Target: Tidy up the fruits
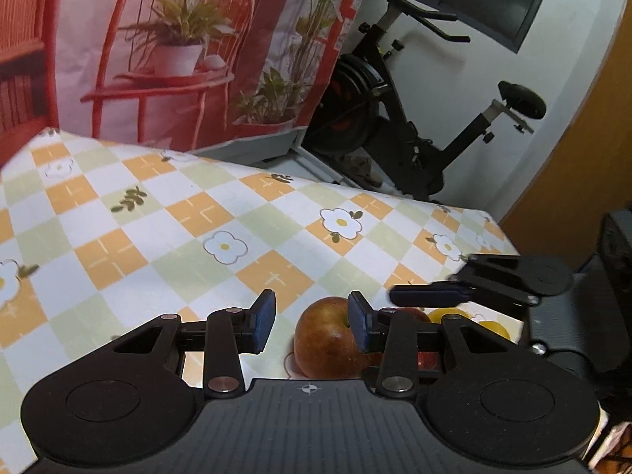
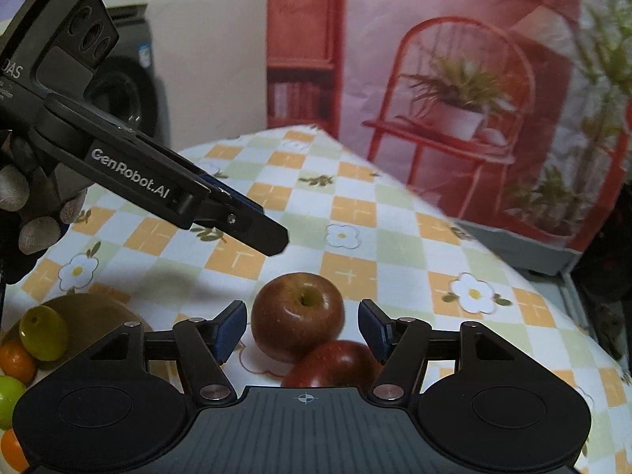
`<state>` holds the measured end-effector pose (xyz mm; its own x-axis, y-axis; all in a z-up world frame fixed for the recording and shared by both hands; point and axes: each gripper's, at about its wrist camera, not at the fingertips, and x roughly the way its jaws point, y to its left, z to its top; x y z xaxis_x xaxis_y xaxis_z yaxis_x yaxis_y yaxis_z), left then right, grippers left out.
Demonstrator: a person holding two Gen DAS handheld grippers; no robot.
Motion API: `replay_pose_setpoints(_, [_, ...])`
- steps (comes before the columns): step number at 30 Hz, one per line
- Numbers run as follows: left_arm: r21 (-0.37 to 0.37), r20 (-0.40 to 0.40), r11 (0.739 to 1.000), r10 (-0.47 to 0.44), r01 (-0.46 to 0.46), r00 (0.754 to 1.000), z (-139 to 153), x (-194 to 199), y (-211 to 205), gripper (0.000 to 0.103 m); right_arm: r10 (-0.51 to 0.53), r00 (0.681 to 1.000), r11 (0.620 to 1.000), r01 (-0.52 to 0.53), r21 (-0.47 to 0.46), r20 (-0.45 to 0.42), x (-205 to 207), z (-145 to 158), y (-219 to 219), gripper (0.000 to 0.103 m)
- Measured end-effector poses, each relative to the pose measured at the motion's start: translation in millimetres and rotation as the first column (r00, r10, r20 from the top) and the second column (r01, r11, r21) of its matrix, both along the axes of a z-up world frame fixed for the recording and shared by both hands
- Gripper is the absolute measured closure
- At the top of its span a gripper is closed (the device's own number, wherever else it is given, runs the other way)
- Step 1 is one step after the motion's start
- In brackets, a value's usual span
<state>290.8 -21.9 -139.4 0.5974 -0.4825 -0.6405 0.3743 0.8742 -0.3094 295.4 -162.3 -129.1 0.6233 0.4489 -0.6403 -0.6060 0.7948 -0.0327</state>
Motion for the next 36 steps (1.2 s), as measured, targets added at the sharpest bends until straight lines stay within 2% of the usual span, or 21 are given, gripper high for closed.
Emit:
replay_pose_setpoints(6, [-0.042, -0.037, 0.999, -0.006, 0.005, 0.999, -13, 7, 4, 0.06, 0.038, 0.997, 0.999, -0.039, -0.013, -0.068, 20, -10, 4, 0.044])
replay_pose_setpoints(11, [-0.105, -0.072, 0.994, -0.019, 0.012, 0.997, -16, 13, 7, 0.06, 0.054, 0.989, 0.999, -0.052, 0.016, -0.135, 31, -15, 1, 0.043])
replay_pose_setpoints(16, [-0.114, -0.093, 0.993, -0.041, 0.031, 0.995, -22, 15, 5, 0.06, 0.059, 0.986, 0.998, -0.057, 0.02, -0.154, 35, -19, 0, 0.042])
replay_pose_setpoints(22, [-0.148, -0.134, 0.989, -0.039, 0.019, 0.99, -30, 23, 5, 0.061, 0.058, 0.984, 0.998, -0.055, 0.023, -0.171, 38, -21, 3, 0.041])
replay_pose_setpoints(23, [-0.147, -0.141, 0.989, -0.043, 0.022, 0.989, -31, 24, 5, 0.062, 0.059, 0.983, 0.998, -0.056, 0.022, -0.172, 39, -22, 3, 0.042])
replay_pose_setpoints(24, [-0.139, -0.147, 0.99, -0.046, 0.026, 0.988, -33, 25, 4, 0.068, 0.06, 0.984, 0.998, -0.057, 0.023, -0.169, 39, -21, 3, 0.042])
replay_pose_setpoints(28, [-0.147, -0.143, 0.989, -0.046, 0.024, 0.989, -33, 24, 6, 0.072, 0.063, 0.986, 0.998, -0.06, 0.023, -0.157, 36, -21, 3, 0.043])
replay_pose_setpoints(36, [-0.148, -0.107, 0.988, -0.056, 0.04, 0.993, -13, 8, 16, 0.073, 0.068, 0.992, 0.996, -0.062, 0.063, -0.104, 17, -5, 7, 0.043])
